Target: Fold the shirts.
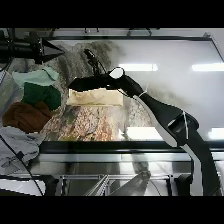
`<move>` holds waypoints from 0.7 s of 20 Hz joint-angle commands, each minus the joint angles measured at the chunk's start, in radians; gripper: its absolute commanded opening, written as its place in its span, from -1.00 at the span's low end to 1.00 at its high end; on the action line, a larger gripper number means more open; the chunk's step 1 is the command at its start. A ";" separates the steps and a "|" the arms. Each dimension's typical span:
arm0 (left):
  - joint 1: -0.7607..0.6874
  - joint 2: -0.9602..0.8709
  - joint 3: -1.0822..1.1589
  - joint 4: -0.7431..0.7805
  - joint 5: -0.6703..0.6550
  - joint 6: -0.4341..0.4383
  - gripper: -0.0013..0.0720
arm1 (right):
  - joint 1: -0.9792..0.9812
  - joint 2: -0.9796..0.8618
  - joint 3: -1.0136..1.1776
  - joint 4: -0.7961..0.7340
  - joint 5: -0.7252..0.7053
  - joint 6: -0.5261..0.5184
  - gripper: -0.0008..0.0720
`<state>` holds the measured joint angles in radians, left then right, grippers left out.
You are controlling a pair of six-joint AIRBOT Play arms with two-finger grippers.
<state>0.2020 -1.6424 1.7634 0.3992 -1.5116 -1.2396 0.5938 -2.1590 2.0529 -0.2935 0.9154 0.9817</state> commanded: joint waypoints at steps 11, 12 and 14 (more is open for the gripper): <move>0.018 0.014 -0.230 -0.010 -0.039 0.158 -0.91 | -0.429 0.287 -0.465 -0.534 0.226 0.447 0.93; 0.015 0.014 -0.230 -0.010 -0.035 0.158 -0.91 | -0.430 0.259 -0.465 -0.528 0.214 0.462 0.93; 0.013 0.014 -0.230 -0.009 -0.038 0.159 -0.91 | -0.420 0.210 -0.465 -0.480 0.192 0.463 0.93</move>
<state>0.2180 -1.6295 1.5414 0.3912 -1.5490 -1.0924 0.1864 -1.9022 1.6093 -0.7547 1.1389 1.3891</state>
